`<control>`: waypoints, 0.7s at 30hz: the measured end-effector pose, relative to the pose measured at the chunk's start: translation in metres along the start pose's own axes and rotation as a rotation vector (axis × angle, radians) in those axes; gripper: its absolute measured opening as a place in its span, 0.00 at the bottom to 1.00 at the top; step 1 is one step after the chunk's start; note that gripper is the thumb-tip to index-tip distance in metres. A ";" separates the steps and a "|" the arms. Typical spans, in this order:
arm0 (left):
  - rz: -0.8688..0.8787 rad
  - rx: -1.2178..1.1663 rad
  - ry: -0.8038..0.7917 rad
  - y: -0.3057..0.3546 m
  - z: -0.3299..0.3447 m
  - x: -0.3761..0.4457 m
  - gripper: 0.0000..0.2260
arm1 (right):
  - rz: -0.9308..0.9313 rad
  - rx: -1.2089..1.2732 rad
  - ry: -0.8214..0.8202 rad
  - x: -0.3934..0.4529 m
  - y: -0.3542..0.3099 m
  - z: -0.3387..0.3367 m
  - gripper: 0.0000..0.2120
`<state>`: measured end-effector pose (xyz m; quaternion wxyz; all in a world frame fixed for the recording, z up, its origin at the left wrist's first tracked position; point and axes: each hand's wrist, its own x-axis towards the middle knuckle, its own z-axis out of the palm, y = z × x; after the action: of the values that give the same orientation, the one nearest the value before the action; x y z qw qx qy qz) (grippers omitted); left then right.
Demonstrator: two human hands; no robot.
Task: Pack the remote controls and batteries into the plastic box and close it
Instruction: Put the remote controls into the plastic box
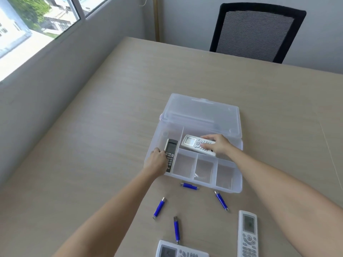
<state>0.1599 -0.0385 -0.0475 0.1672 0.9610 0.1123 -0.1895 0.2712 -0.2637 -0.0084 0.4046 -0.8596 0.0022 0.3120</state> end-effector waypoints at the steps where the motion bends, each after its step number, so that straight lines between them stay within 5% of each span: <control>1: -0.004 -0.009 0.035 0.000 0.000 -0.001 0.11 | -0.004 -0.027 -0.020 0.006 -0.001 0.000 0.22; 8: -0.049 -0.076 0.124 0.006 0.001 -0.004 0.13 | 0.000 -0.295 -0.034 0.008 0.009 0.015 0.19; 14: 0.033 -0.097 0.024 0.011 0.019 -0.093 0.12 | -0.054 -0.493 -0.127 -0.108 0.037 0.036 0.24; 18: 0.216 -0.113 0.172 -0.008 0.022 -0.102 0.21 | -0.241 -0.326 0.148 -0.130 0.035 0.028 0.19; 21: 0.418 -0.096 0.236 -0.017 0.018 -0.117 0.15 | -0.306 -0.280 0.368 -0.149 0.056 0.009 0.11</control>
<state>0.0431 -0.0473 -0.0211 0.2341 0.9697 -0.0615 -0.0318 0.1319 -0.3319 0.0287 0.3171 -0.9397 -0.0973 0.0829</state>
